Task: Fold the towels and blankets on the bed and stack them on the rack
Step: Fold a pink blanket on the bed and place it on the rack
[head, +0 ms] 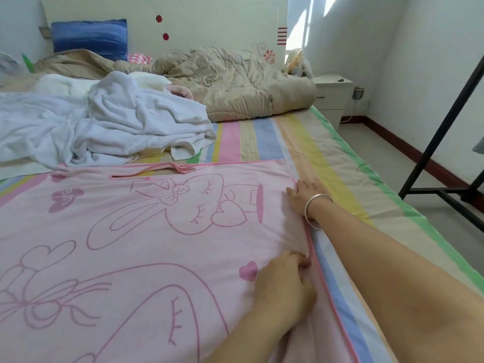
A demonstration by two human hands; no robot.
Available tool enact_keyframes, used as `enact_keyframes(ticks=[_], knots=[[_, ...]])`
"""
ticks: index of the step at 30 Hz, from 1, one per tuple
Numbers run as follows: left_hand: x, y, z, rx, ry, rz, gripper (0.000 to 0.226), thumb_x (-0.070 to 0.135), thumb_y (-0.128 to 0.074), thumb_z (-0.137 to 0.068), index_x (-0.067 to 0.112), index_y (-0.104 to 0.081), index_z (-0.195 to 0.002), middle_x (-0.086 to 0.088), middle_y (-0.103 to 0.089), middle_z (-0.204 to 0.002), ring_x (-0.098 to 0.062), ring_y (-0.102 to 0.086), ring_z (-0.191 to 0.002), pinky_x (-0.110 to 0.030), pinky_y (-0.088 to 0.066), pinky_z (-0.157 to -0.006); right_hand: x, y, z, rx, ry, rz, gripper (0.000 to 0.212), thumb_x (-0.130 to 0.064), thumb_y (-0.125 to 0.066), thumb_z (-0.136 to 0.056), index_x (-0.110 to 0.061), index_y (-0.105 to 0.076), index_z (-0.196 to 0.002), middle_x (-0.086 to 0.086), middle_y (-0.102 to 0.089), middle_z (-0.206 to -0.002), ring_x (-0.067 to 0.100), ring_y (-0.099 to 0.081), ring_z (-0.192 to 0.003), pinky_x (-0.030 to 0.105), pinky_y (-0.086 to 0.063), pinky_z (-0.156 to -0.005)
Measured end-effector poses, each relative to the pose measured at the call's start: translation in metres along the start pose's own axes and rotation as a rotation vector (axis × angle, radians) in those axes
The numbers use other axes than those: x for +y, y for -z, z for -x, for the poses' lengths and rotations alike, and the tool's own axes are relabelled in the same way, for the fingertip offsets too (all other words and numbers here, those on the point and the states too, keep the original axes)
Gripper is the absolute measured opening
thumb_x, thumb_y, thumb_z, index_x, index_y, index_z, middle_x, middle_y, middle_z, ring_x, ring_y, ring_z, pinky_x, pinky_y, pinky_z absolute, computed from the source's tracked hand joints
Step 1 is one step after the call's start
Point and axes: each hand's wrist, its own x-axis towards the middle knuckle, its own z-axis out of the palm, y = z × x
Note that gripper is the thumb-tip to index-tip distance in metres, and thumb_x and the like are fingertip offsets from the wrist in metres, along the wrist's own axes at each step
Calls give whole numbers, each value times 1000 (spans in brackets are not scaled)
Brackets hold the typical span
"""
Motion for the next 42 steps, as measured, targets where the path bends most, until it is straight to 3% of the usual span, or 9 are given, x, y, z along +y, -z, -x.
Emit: enact_keyframes(ticks=[5,7,10,13,17,26,30,36,42], knots=[[-3,9,-1,-80,68,216,46,28,-45,-83,26,-62,-125,11,-63,-121,-8,-59,-111,-24,-42,-102,17,2,58,219,49,-563,38,-15,-47,-95,-9,-54,-132,10,-55,-135,26,-51,-124,36,-39,-106],[-1,16,3,-91,122,426,35,21,-50,-90,23,-64,-122,10,-69,-95,-8,-65,-89,-27,-52,-92,24,0,95,292,72,-583,32,-8,-52,-90,-12,-63,-120,7,-64,-120,23,-59,-107,33,-46,-94],[2,26,16,-31,196,630,31,3,-47,-93,22,-60,-113,6,-65,-105,-9,-67,-88,-20,-55,-82,28,-1,147,394,82,-555,18,-7,-57,-85,-21,-65,-93,1,-65,-94,19,-58,-83,28,-43,-72],[3,27,41,178,165,466,36,1,-43,-88,29,-63,-100,9,-65,-107,-3,-66,-87,-26,-53,-89,28,2,188,284,-23,-593,11,-14,-60,-83,-24,-62,-82,-5,-67,-82,19,-62,-75,30,-48,-72],[24,28,98,320,54,215,15,18,-55,-89,32,-60,-86,18,-61,-70,0,-57,-62,-22,-46,-65,26,11,230,-36,-104,-535,15,-16,-54,-85,-16,-65,-74,2,-71,-62,18,-71,-63,35,-58,-73],[54,-7,172,47,210,-440,44,57,-50,-89,19,-61,-108,-4,-64,-111,-25,-60,-108,-33,-46,-82,10,21,276,-450,-383,-1072,22,-22,-58,-95,-3,-56,-85,12,-64,-68,20,-64,-54,27,-56,-50],[59,-9,176,1,212,-493,29,33,-49,-96,13,-61,-113,-9,-61,-119,-29,-59,-112,-32,-44,-82,14,19,279,-374,-423,-1135,17,-16,-67,-89,-2,-59,-89,12,-61,-73,24,-60,-60,32,-54,-51],[64,-12,186,-6,82,-305,25,27,-46,-89,17,-41,-67,-5,-56,-82,-29,-58,-86,-32,-38,-65,36,10,281,-127,-389,-1094,15,-14,-78,-78,-8,-66,-84,17,-69,-88,27,-61,-71,42,-56,-80],[61,-19,195,-40,19,-177,22,30,-46,-89,21,-64,-97,3,-68,-95,-22,-61,-90,-37,-52,-80,41,9,286,-55,-285,-790,12,-20,-72,-83,-16,-62,-78,2,-62,-78,22,-57,-77,30,-47,-73]])
